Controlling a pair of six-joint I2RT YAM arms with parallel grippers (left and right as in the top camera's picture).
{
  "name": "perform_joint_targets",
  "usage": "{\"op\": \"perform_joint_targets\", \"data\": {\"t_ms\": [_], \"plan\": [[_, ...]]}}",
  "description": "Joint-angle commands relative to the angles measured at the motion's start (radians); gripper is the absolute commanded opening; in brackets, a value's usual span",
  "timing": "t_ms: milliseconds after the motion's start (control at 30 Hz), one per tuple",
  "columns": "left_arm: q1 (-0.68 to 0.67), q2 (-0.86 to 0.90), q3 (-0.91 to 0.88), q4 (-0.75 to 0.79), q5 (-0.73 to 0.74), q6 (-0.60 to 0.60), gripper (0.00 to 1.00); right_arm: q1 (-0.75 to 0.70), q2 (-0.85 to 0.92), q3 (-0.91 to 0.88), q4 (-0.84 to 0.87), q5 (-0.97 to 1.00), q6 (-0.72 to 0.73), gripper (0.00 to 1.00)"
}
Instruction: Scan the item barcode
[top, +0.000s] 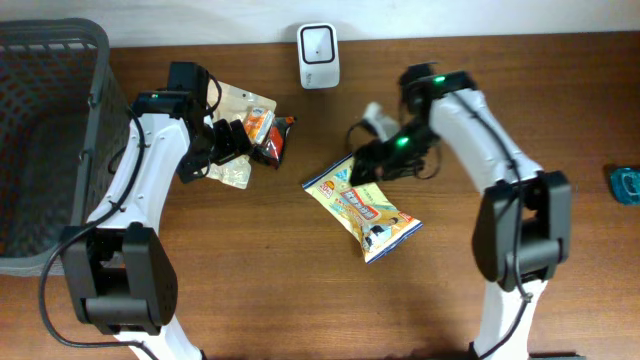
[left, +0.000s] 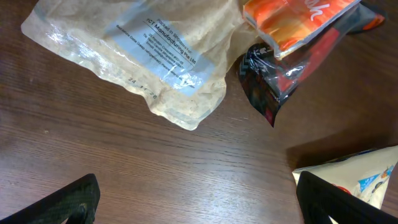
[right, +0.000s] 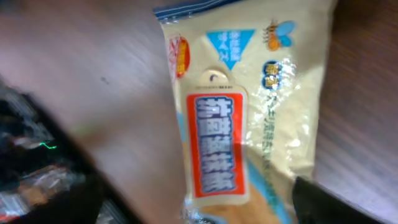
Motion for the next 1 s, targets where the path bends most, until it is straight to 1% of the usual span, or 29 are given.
{"op": "perform_joint_targets", "data": {"t_ms": [0,67,167,233,367,467,500,533,600,633,667,700,733,867,967], "plan": [[0.005,-0.002,0.004,-0.002,0.004,-0.008,0.99,0.123,-0.019,0.004,0.024,0.404,0.131,0.98],[0.005,-0.002,0.004,-0.001,0.004,-0.008,0.99,0.177,-0.019,-0.012,0.049,0.524,0.163,0.99],[0.005,-0.002,0.004,-0.001,0.004,-0.008,0.99,0.244,-0.019,-0.070,0.136,0.569,0.158,0.99],[0.005,-0.002,0.004,-0.002,0.004,-0.008,0.99,0.257,-0.019,-0.131,0.203,0.606,0.159,0.99],[0.005,-0.002,0.004,-0.001,0.004,-0.008,0.99,0.259,-0.019,-0.259,0.335,0.586,0.159,0.99],[0.005,-0.002,0.004,-0.001,0.004,-0.008,0.99,0.259,-0.019,-0.323,0.393,0.558,0.159,1.00],[0.005,-0.002,0.004,-0.001,0.004,-0.008,0.99,0.257,-0.019,-0.346,0.415,0.558,0.159,0.91],[0.005,-0.002,0.004,-0.001,0.004,-0.008,0.99,0.256,-0.019,-0.354,0.425,0.558,0.159,0.74],[0.005,-0.002,0.004,-0.001,0.004,-0.008,0.99,0.254,-0.019,-0.354,0.428,0.558,0.180,0.49],[0.005,-0.002,0.004,-0.001,0.004,-0.008,0.99,0.253,-0.019,-0.345,0.428,0.558,0.216,0.26],[0.005,-0.002,0.004,-0.001,0.004,-0.008,0.99,0.250,-0.019,-0.337,0.427,0.557,0.241,0.13],[0.005,-0.002,0.004,-0.001,0.004,-0.008,0.99,0.247,-0.019,-0.330,0.426,0.555,0.259,0.05],[0.005,-0.002,0.004,-0.002,0.004,-0.008,0.99,0.244,-0.019,-0.323,0.423,0.551,0.264,0.04],[0.005,-0.002,0.004,-0.001,0.004,-0.008,0.99,0.203,-0.019,-0.248,0.374,0.423,0.263,0.04],[0.003,-0.002,0.004,-0.001,0.004,-0.008,0.99,0.125,-0.019,-0.136,0.267,0.224,0.236,0.04]]}}
